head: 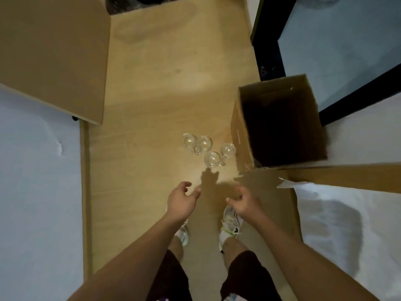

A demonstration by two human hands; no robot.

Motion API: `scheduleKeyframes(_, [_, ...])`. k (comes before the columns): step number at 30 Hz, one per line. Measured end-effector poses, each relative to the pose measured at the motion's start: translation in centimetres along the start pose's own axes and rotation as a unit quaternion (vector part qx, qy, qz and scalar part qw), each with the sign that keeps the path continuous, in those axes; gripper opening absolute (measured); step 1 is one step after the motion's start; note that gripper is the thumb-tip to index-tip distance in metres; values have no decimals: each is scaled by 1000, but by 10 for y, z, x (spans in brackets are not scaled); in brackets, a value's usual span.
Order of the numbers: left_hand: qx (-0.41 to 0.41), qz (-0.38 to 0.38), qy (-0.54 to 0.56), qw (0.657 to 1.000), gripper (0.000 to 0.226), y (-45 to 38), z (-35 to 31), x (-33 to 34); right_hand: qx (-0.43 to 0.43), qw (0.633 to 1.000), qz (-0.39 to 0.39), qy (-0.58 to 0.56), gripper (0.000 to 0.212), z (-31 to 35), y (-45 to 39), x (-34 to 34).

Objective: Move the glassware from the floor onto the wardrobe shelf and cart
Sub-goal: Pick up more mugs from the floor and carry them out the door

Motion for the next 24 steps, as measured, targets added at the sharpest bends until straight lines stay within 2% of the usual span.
scheduleKeyframes(7, [-45, 23, 51, 997, 39, -135, 36, 63, 57, 998, -12, -27, 56, -37, -133, 47])
scheduleKeyframes(11, [-69, 28, 103, 992, 39, -245, 72, 97, 87, 993, -26, -79, 55, -64, -236, 88])
scheduleKeyframes(16, [-74, 6, 139, 987, 44, -391, 92, 130, 85, 988, -84, -99, 60, -84, -366, 119])
scheduleKeyframes(21, [-119, 1, 291, 949, 10, -476, 96, 167, 102, 985, -86, -111, 69, -107, -444, 149])
scheduleKeyframes(22, [-132, 13, 323, 937, 6, -486, 96, 172, 106, 982, -89, -126, 68, -110, -455, 153])
scheduleKeyframes(24, [-159, 35, 387, 908, 9, -503, 93, 180, 112, 976, -110, -150, 52, -112, -469, 155])
Point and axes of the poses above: each hand's wrist, its own y-axis away from the middle knuckle, its own x-axis out of the palm, z = x × y, the point moved 6 cm from there along -y, towards the middle knuckle, and after that the axes turned 1 degree about -y, right-handed, at the moved point
